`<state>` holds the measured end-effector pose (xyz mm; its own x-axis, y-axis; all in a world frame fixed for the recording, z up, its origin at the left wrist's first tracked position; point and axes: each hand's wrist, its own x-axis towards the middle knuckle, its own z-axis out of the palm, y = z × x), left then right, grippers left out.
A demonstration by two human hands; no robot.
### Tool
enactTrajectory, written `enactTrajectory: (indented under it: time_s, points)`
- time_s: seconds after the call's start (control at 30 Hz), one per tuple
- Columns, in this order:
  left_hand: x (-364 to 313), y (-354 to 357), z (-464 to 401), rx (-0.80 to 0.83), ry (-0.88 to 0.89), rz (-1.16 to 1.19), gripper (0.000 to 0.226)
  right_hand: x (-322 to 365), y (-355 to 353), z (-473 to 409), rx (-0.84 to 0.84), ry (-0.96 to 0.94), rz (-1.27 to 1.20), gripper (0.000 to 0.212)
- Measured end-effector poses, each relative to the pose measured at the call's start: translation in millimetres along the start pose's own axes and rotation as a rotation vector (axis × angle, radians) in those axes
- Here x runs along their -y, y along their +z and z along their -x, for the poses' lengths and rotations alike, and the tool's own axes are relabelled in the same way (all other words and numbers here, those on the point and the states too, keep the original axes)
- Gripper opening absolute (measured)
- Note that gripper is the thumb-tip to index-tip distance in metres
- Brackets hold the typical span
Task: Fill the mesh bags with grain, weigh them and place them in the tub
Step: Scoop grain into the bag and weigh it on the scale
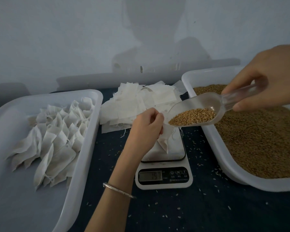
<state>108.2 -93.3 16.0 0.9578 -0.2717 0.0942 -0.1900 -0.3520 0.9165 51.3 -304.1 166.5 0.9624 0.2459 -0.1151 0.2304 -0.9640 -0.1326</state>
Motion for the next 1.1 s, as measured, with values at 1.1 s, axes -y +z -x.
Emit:
enactTrajectory:
  time_s: [1.1]
  points:
    - [33.0, -11.3, 28.0, -0.234, -0.146, 0.181, 0.036, -139.5, 164.0, 28.0, -0.410, 0.660, -0.782, 0.038]
